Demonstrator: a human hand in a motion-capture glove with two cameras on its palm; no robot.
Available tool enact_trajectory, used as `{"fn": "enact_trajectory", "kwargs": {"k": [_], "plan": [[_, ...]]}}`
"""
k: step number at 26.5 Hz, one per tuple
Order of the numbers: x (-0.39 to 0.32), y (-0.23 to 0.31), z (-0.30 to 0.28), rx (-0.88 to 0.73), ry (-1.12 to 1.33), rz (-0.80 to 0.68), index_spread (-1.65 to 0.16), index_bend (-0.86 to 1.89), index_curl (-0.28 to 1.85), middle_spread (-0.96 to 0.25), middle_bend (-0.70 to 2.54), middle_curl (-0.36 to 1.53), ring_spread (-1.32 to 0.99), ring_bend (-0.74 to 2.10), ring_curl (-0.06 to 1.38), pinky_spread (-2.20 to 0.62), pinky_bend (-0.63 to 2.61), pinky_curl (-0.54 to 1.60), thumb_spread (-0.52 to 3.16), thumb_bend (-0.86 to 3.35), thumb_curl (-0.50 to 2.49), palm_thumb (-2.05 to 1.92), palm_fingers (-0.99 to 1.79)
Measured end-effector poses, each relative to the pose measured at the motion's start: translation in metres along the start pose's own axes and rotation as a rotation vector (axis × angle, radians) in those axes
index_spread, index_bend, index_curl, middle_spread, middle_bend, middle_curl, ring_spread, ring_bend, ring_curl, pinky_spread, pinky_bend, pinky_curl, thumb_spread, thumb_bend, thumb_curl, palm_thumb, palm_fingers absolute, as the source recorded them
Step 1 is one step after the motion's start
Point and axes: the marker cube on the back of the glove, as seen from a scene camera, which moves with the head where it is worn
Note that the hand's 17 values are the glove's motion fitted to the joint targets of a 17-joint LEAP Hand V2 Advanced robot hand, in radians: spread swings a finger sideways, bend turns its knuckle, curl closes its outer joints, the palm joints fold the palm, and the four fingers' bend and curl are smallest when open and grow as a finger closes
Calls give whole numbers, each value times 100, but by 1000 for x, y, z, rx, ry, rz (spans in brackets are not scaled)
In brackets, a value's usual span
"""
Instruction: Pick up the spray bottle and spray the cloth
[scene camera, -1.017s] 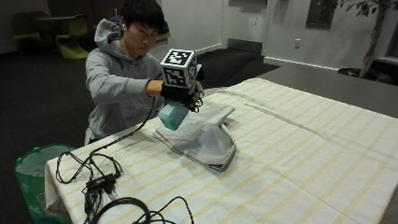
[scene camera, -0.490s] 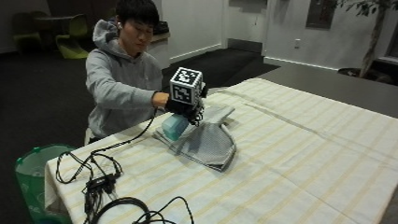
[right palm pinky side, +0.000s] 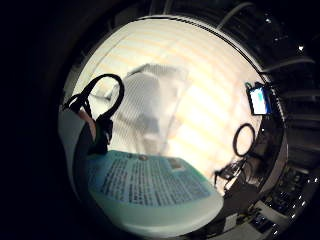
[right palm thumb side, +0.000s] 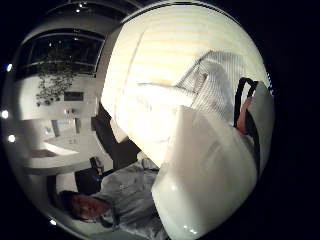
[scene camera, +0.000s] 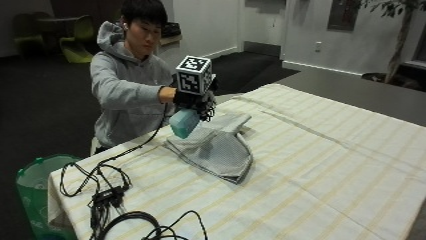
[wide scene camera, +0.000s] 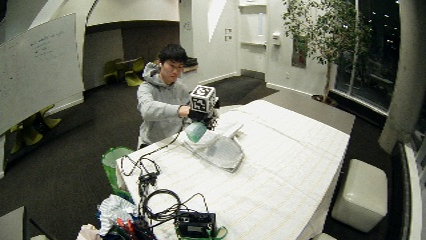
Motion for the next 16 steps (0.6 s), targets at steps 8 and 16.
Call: {"fn": "enact_trajectory", "kwargs": {"k": [8, 16], "plan": [[-7, 2, 30, -35, -30, -1, -17, 51, 57, -6, 68, 51, -16, 57, 46, -27, 33, 43, 4, -3, 71, 96, 139], [-46, 12, 9, 73, -329, -74, -17, 51, 57, -6, 69, 51, -16, 57, 46, -27, 33, 43, 5, -3, 72, 97, 139]]}}
